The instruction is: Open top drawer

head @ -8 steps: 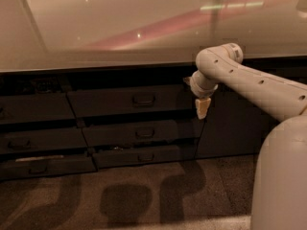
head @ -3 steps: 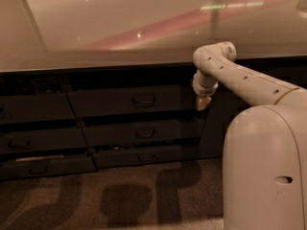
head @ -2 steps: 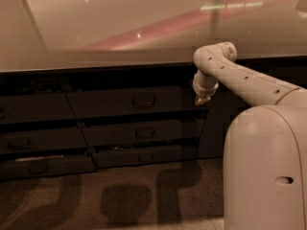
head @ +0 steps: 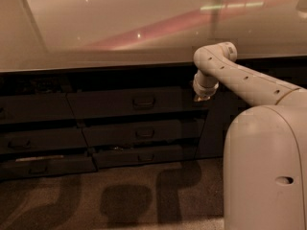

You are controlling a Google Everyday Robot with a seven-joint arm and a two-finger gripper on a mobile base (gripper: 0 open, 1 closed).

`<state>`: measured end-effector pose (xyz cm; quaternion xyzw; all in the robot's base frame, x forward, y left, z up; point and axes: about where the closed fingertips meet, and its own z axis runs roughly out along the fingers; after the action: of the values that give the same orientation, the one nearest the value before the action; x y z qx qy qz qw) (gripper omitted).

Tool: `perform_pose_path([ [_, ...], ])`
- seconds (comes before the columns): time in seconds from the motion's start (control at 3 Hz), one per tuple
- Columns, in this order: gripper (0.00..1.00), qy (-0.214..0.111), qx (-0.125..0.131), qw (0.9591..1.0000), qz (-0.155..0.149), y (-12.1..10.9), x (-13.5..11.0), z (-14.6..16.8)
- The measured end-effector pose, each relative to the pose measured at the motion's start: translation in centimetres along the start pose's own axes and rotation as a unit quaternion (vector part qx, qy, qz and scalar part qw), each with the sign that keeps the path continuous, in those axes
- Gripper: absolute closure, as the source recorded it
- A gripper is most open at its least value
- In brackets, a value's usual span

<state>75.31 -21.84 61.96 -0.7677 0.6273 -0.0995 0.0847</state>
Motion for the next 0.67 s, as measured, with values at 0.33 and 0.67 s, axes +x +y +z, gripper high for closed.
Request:
perform_pose_path([
  [0.33, 1.0, 0.0, 0.0, 1.0, 0.0, -0.22, 0.02, -0.81],
  [0.67, 1.0, 0.0, 0.0, 1.0, 0.0, -0.31, 0.0, -1.1],
])
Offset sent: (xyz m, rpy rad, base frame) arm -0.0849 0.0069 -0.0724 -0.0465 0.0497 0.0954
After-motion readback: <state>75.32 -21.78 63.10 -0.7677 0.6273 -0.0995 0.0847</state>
